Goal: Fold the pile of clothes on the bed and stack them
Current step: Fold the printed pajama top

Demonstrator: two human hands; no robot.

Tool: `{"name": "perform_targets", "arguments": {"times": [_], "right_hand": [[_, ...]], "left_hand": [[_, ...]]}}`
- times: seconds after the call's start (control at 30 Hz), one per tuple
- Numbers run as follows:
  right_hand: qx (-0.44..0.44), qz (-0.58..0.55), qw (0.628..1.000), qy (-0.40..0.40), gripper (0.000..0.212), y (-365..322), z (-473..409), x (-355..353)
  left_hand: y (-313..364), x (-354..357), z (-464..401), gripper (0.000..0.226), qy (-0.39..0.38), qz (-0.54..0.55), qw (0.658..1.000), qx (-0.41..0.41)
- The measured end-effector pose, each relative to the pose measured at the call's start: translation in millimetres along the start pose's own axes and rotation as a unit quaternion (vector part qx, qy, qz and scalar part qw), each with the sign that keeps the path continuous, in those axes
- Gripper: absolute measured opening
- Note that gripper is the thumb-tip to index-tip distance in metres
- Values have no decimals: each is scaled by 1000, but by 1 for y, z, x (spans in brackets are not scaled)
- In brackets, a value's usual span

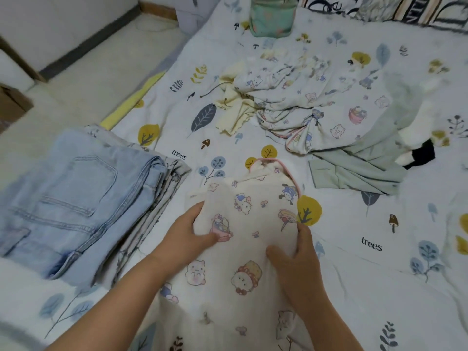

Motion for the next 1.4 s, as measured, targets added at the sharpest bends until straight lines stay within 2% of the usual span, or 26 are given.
{"name": "perform_targets", "arguments": {"times": [0.37,0.53,0.7,0.87,1.0,1.07,1.13,1.23,1.33,1.4], "right_hand": [[-95,-2,995,-21,50,-102,54,50],[-129,-5,991,-27,49,-147,68,117],[-121,-32,991,-39,50,-173,72,207],[-105,-61,992,-47,51,-168,58,295],[-24,-9,996,-80,48,-126,44,353],[43,47,993,-101,77,-97,46,374],[74,101,985,-116,107,-77,51,387],[49,178,977,-106,119,-73,54,389],[17,116,988,-97,112,-73,46,379],[13,86,990,-108,107,-70,46,371]], "left_hand": [[74,-97,34,46,48,6,997,54],[85,-177,35,46,64,-11,995,72],[77,-268,27,47,74,-35,995,60],[43,-343,11,51,81,-38,995,34],[-26,-377,1,60,108,-59,990,-69],[-60,-381,0,62,114,-86,982,-125],[-81,-383,-3,55,126,-127,972,-150],[-87,-386,-11,40,163,-174,962,-137],[-79,-388,-15,24,204,-144,967,-56],[-85,-387,-14,26,199,-149,967,-55]]}}
Point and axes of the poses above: each hand's wrist, its own z-axis away from the middle knuckle, its own x-axis out of the palm, y = z × x, the point moved 6 cm from there along -z, towards the middle knuckle, and after that the axes turned 6 degrees about x, right-handed, at the moved point
